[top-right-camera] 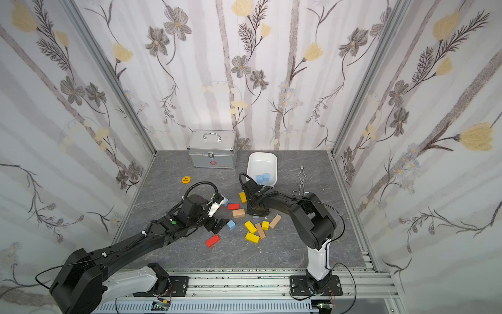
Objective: Pick out the blue building blocks
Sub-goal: Pick up the building block from the center of the board.
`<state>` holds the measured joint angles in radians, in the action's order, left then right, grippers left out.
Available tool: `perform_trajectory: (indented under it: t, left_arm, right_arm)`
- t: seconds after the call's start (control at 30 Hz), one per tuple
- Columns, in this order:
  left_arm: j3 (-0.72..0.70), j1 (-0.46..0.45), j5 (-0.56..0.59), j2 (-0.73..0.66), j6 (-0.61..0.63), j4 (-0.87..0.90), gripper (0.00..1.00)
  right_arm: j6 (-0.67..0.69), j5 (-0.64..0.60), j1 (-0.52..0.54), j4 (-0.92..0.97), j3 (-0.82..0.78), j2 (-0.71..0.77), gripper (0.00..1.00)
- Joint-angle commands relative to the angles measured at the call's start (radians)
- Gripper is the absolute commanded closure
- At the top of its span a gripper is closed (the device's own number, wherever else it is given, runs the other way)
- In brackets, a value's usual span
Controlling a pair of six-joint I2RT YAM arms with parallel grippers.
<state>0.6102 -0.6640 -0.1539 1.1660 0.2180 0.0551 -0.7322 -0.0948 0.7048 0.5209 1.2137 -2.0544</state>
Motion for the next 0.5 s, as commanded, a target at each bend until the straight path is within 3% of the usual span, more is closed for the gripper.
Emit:
perform_trajectory:
  t: [0.0, 0.27, 0.47]
  left_arm:
    - [0.001, 0.001, -0.007, 0.001, 0.017, -0.031, 0.0]
    - [-0.002, 0.001, -0.009, 0.001, 0.017, -0.035, 0.0]
    - [-0.003, 0.003, -0.003, -0.008, 0.016, -0.053, 0.0]
  right_arm:
    - [-0.008, 0.01, -0.001, -0.015, 0.007, -0.004, 0.67]
    - [-0.009, 0.01, 0.002, -0.015, 0.002, 0.002, 0.74]
    - [-0.007, 0.006, 0.001, -0.015, 0.003, 0.022, 0.92]
